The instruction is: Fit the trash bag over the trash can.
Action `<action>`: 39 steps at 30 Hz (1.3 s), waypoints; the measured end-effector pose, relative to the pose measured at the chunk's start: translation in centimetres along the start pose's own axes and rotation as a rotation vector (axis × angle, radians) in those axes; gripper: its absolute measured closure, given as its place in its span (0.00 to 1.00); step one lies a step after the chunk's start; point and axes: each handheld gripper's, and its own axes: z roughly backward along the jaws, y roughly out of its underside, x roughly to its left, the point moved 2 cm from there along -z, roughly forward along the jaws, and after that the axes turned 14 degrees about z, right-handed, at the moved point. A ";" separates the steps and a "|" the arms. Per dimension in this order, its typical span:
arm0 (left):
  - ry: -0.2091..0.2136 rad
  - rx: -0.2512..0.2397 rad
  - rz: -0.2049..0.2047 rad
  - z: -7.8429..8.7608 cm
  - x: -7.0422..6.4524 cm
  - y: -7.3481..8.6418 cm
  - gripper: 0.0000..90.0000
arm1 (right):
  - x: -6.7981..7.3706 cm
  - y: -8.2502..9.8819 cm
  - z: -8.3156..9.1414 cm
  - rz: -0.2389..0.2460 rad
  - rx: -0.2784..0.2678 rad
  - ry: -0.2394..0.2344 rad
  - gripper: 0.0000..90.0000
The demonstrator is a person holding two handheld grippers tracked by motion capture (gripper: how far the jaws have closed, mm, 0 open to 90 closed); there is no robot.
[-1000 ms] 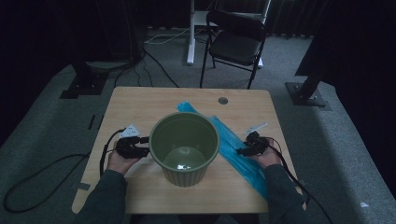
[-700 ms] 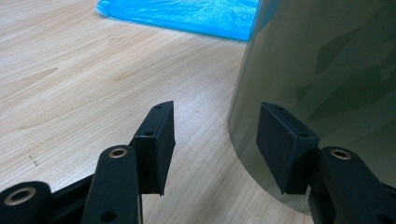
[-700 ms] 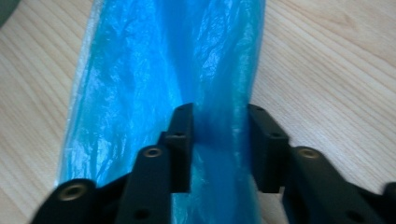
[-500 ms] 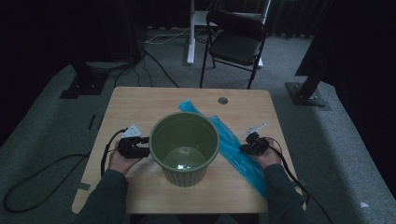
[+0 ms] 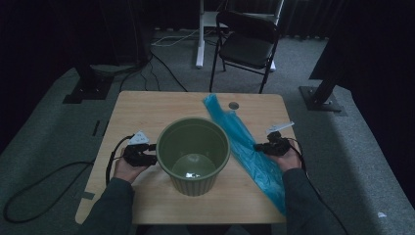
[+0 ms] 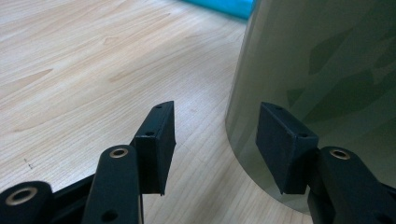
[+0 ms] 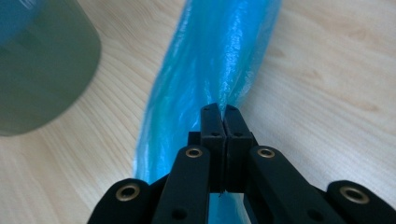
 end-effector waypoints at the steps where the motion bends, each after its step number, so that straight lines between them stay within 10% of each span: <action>1: 0.001 0.001 0.000 0.0 0.0 0.0 0.52 | 0.0 -0.2 0.3 0.004 -0.007 -0.001 0.99; 39: 0.010 0.008 -0.020 -0.2 -0.4 0.0 0.54 | 1.1 -9.6 7.7 0.139 -0.181 -0.006 0.99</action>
